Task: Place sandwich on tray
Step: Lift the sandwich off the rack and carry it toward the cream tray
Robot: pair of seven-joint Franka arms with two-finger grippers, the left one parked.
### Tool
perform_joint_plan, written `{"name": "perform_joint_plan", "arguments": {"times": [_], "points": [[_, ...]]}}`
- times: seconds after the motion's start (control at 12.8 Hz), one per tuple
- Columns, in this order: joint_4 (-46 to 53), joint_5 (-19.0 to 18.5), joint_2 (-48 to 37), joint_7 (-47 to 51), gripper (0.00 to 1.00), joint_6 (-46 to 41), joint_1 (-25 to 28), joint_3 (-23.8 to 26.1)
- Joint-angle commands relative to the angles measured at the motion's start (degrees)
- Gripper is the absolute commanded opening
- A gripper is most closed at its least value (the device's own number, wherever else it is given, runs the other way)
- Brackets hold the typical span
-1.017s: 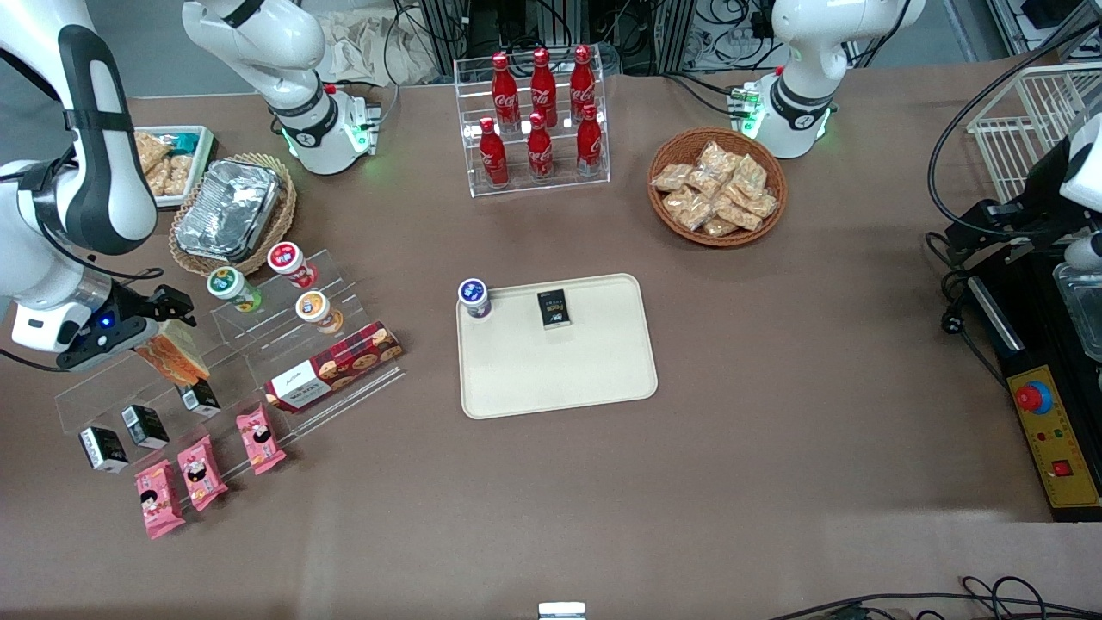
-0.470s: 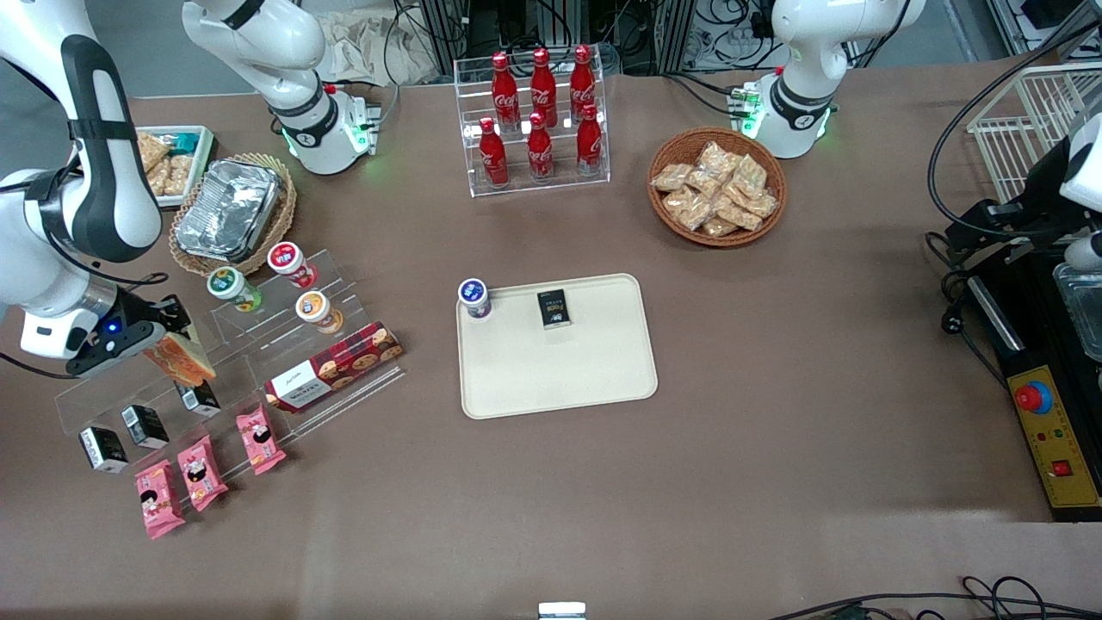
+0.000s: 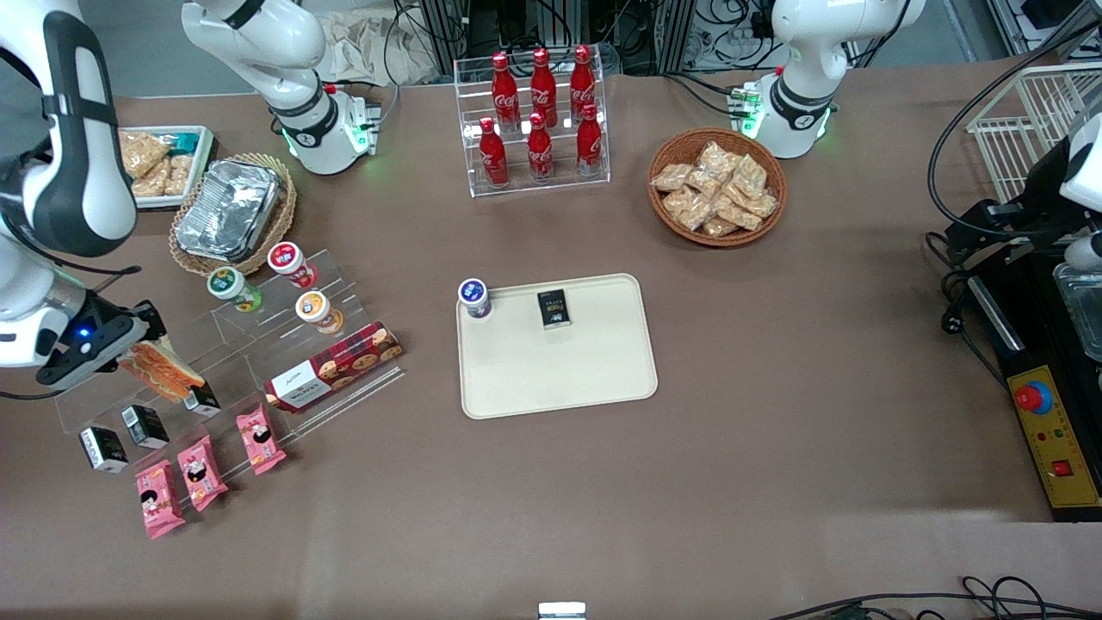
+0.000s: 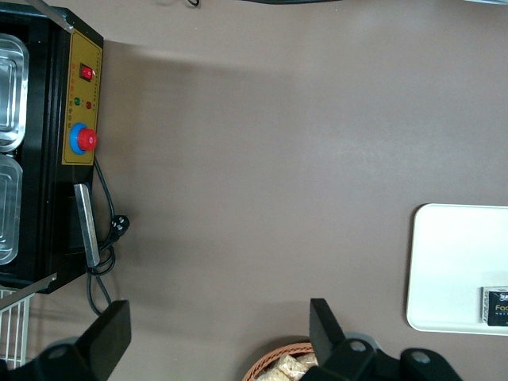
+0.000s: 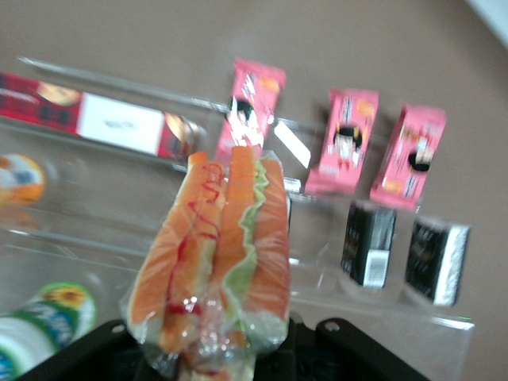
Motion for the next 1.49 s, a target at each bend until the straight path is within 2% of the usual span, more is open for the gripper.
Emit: {"name": "perform_joint_plan", "arguments": {"times": [0.0, 0.31, 0.63, 1.02, 1.41], "points": [[8.5, 1.7, -0.5, -0.9, 0.05, -8.8, 5.7, 0.2], [12.7, 1.9, -0.2, 2.0, 0.04, -9.9, 16.3, 0.2], [12.7, 1.9, 1.5, 3.4, 0.04, -9.0, 29.4, 0.1], [21.1, 3.7, 15.6, 2.2, 0.05, -7.2, 40.6, 0.1], [21.9, 3.6, 25.7, 2.0, 0.05, 9.8, 46.7, 0.1]]}}
